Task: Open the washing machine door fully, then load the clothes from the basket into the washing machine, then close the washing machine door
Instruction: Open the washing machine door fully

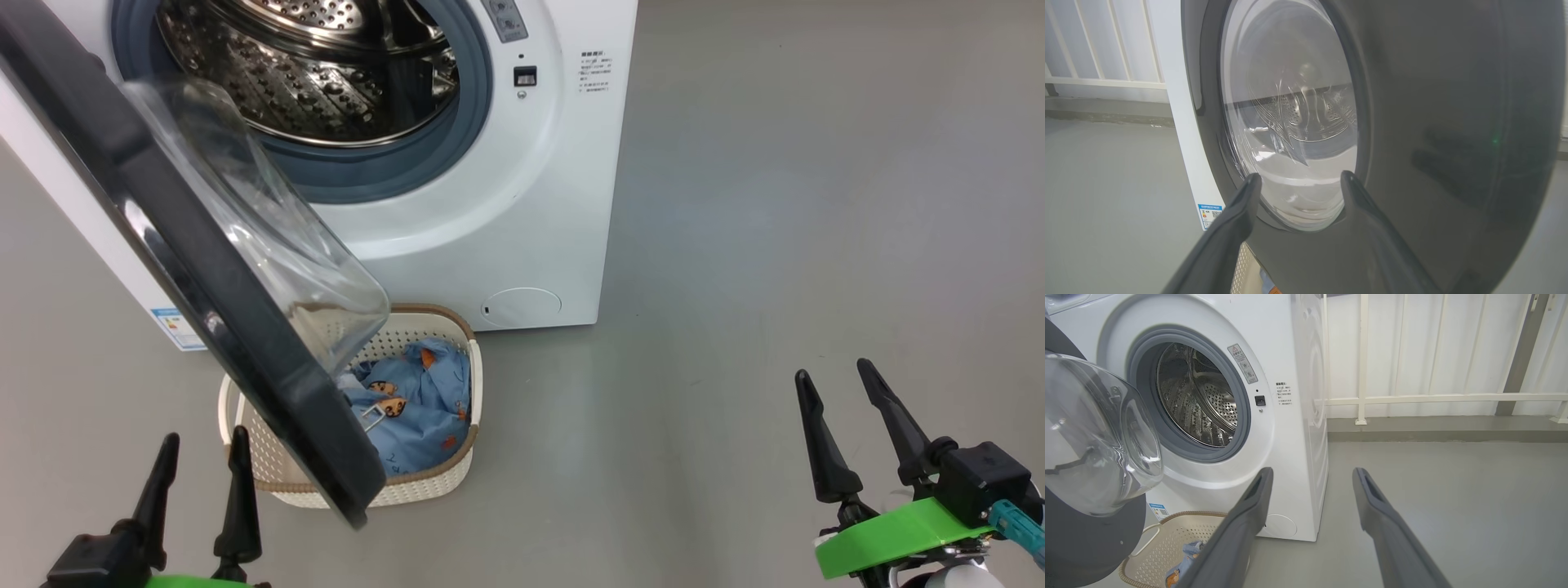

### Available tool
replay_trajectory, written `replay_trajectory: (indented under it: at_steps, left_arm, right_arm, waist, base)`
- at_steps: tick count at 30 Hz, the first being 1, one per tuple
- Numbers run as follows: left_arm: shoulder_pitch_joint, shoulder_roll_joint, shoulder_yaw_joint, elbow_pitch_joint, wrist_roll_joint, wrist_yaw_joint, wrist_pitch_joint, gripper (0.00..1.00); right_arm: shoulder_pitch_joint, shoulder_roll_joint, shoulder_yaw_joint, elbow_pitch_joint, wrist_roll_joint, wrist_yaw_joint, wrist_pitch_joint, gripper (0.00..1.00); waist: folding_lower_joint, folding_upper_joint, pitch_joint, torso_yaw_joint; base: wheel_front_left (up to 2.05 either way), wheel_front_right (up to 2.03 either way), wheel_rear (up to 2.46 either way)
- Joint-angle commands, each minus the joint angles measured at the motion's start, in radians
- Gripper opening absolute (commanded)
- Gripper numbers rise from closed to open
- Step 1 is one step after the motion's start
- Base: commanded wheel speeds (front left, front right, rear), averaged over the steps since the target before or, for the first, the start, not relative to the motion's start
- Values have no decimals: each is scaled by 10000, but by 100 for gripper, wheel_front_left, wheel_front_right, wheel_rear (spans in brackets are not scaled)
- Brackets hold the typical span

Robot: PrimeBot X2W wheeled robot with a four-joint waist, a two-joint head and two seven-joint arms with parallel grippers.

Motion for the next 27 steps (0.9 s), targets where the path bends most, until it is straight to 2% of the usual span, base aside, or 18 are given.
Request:
replay_trajectory:
  at_steps: [1,27]
  left_arm:
    - [-86,162,290,-307,80,51,-63,100]
    - [125,162,66,-269,261,-36,-63,100]
  right_arm:
    - [-43,12,156,-216,-176,63,-74,100]
    - [-15,380,-225,436,-552,63,-74,100]
  waist:
    - [0,0,-9,-3]
    - [0,0,-213,102]
  base:
    - [0,0,0]
    - [0,0,0]
